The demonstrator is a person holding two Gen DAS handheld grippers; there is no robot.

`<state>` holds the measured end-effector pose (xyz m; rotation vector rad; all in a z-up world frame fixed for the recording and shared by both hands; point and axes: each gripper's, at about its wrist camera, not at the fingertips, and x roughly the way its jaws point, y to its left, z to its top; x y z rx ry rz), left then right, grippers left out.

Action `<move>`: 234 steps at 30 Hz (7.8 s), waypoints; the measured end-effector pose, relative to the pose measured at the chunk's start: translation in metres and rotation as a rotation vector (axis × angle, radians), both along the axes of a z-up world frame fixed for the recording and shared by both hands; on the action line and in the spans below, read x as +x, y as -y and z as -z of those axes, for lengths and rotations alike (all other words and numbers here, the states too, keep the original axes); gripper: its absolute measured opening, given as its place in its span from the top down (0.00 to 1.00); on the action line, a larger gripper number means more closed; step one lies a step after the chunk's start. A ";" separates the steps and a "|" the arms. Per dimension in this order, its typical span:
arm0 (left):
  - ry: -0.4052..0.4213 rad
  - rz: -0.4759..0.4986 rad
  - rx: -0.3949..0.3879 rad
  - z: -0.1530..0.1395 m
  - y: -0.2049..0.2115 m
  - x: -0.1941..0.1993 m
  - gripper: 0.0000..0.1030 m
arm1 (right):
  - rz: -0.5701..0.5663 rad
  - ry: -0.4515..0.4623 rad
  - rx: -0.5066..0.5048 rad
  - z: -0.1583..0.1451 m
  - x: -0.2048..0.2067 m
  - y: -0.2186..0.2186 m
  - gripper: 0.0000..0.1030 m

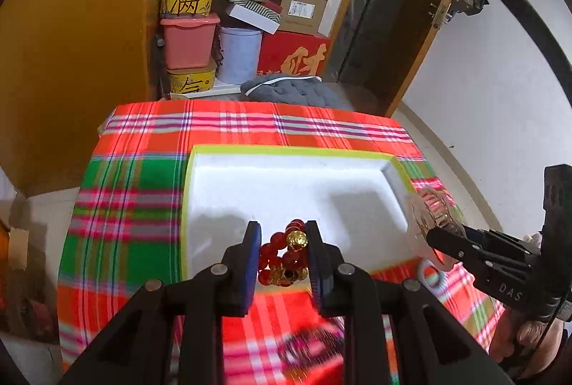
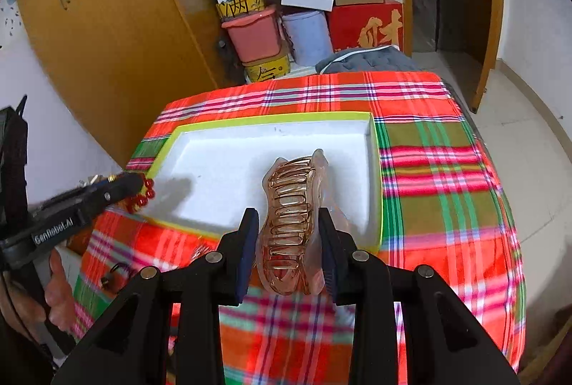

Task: Organize jewelry
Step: 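Carry the claw clip with the right gripper while the left carries the bracelet over the yellow tray, then open both grippers to drop the clip and bracelet into the tray, then withdraw both grippers from the tray toward the remaining jewelry, then grasp the black hair tie with the left gripper while the right grasps the pale blue coil tie, then carry the black hair tie with the left gripper while the right carries the coil tie into the tray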

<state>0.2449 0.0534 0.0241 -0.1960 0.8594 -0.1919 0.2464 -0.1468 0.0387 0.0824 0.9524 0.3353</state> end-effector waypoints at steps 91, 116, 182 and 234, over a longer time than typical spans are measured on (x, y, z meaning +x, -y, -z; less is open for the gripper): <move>-0.003 -0.048 -0.032 0.014 -0.007 -0.164 0.63 | 0.011 0.020 -0.001 -0.011 -0.130 0.037 0.37; -0.084 -0.061 0.025 0.067 -0.028 -0.131 0.63 | 0.073 -0.044 -0.060 0.030 -0.082 0.052 0.42; 0.132 0.053 -0.045 -0.039 0.014 -0.151 0.94 | 0.060 0.124 -0.037 -0.044 -0.099 0.038 0.91; -0.015 0.049 0.009 0.043 -0.013 0.028 0.94 | -0.037 -0.029 -0.103 0.045 0.033 -0.017 0.91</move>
